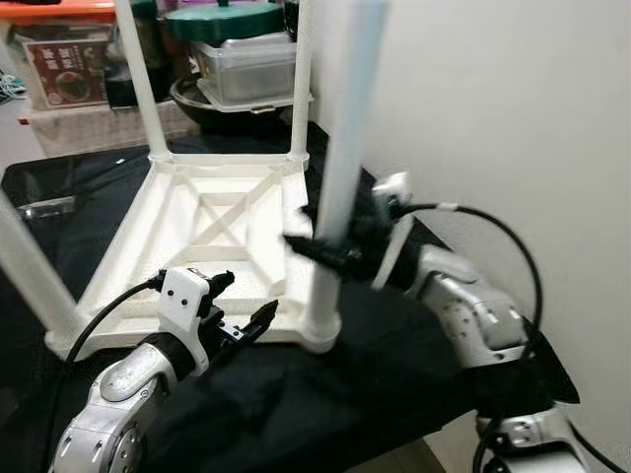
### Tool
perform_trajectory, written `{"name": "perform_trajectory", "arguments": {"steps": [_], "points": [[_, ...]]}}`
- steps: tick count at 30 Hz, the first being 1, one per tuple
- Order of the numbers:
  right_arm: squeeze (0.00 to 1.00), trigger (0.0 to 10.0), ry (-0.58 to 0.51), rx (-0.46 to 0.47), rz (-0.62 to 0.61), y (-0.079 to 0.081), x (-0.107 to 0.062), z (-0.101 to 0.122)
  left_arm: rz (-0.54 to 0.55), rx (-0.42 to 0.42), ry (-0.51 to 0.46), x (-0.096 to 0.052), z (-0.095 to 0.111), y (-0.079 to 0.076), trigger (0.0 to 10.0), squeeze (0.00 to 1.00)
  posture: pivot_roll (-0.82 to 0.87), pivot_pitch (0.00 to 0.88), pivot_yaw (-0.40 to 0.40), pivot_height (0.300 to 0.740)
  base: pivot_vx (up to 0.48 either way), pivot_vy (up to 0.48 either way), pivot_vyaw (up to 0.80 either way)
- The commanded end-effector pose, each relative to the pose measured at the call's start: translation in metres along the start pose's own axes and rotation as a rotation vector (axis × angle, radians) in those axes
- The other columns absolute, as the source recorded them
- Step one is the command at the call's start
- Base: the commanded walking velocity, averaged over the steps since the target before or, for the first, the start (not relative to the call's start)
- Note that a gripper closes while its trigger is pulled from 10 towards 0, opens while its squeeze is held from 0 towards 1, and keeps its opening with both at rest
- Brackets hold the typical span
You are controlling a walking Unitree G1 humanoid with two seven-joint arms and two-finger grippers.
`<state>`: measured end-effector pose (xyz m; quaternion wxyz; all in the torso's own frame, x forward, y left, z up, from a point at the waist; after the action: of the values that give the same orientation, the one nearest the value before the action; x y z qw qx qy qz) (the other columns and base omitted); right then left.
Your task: Building children table
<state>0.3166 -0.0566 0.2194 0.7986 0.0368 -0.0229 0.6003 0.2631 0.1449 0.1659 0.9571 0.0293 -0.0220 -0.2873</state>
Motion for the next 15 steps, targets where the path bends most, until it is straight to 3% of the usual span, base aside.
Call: {"name": "perform_trajectory", "arguments": {"steps": [1,2,3,4,6,7,8,9,10,11,12,13,14,15], "points": [[0.0,0.0,0.099,-0.013,-0.024,-0.003,0.005,-0.026,-0.002,-0.002,0.003,-0.002,0.0,-0.001,10.0,0.0,0.05,0.0,-0.074,0.74,0.0,0.0,0.0],[0.0,0.0,0.166,0.01,-0.13,-0.014,0.008,-0.042,0.001,-0.002,0.005,-0.003,-0.001,-0.001,10.0,0.0,0.06,0.0,-0.078,0.74,0.0,0.0,0.0],[0.0,0.0,0.166,0.01,-0.13,-0.014,0.008,-0.042,0.001,-0.002,0.005,-0.003,-0.001,-0.001,10.0,0.0,0.06,0.0,-0.078,0.74,0.0,0.0,0.0],[0.0,0.0,0.207,0.04,-0.256,-0.025,0.009,-0.054,0.004,-0.002,0.008,-0.004,-0.002,-0.001,10.0,0.0,0.06,0.0,-0.08,0.74,0.0,0.0,0.0],[0.0,0.0,0.206,0.122,-0.807,-0.07,-0.008,-0.063,0.01,-0.004,0.007,-0.005,-0.002,-0.001,10.0,0.0,0.06,0.0,-0.076,0.74,0.0,0.0,0.0],[0.0,0.0,0.163,0.186,-1.096,-0.088,-0.031,-0.065,0.009,-0.004,0.006,-0.005,-0.001,-0.002,10.0,0.0,0.06,0.0,-0.074,0.74,0.0,0.0,0.0],[0.0,0.0,0.163,0.186,-1.096,-0.088,-0.031,-0.065,0.009,-0.004,0.006,-0.005,-0.001,-0.002,10.0,0.0,0.06,0.0,-0.074,0.74,0.0,0.0,0.0],[0.0,0.0,0.139,0.236,-1.273,-0.096,-0.047,-0.068,0.009,-0.004,0.005,-0.005,-0.001,-0.002,10.0,0.0,0.06,0.0,-0.074,0.74,0.0,0.0,0.0],[0.0,0.0,0.139,0.236,-1.273,-0.096,-0.047,-0.068,0.009,-0.004,0.005,-0.005,-0.001,-0.002,10.0,0.0,0.06,0.0,-0.074,0.74,0.0,0.0,0.0],[0.0,0.0,0.102,0.23,-1.444,-0.099,-0.074,-0.071,0.007,-0.004,0.008,-0.006,-0.002,-0.002,10.0,0.0,0.05,0.0,-0.067,0.74,0.0,0.0,0.0],[0.0,0.0,0.079,0.214,-1.527,-0.099,-0.091,-0.072,0.005,-0.004,0.009,-0.006,-0.002,-0.002,10.0,0.0,0.05,0.0,-0.067,0.74,0.0,0.0,0.0],[0.0,0.0,0.079,0.214,-1.527,-0.099,-0.091,-0.072,0.005,-0.004,0.009,-0.006,-0.002,-0.002,10.0,0.0,0.05,0.0,-0.067,0.74,0.0,0.0,0.0],[0.0,0.0,0.071,0.221,-1.532,-0.09,-0.097,-0.075,0.001,-0.005,0.012,-0.006,-0.003,-0.002,10.0,0.0,0.04,0.0,-0.052,0.74,0.0,0.0,0.0],[0.0,0.0,0.049,0.263,-1.459,-0.077,-0.089,-0.077,-0.007,-0.008,0.013,-0.005,-0.003,-0.003,10.0,0.0,0.03,0.0,-0.047,0.74,0.0,0.0,0.0]]}}
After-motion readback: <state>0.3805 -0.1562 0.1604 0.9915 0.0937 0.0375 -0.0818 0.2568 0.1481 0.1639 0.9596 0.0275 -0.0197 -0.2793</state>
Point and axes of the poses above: a point about 5 cm out from each wrist's last joint towards the gripper, its own x axis pointing out of the wrist towards the gripper, its own z axis along the axis of the wrist's last joint, y = z × x, the point moved 2 cm from there along x, pointing out of the wrist towards the gripper, and after that the axes turned 3 degrees about x, right-handed, at the moved point
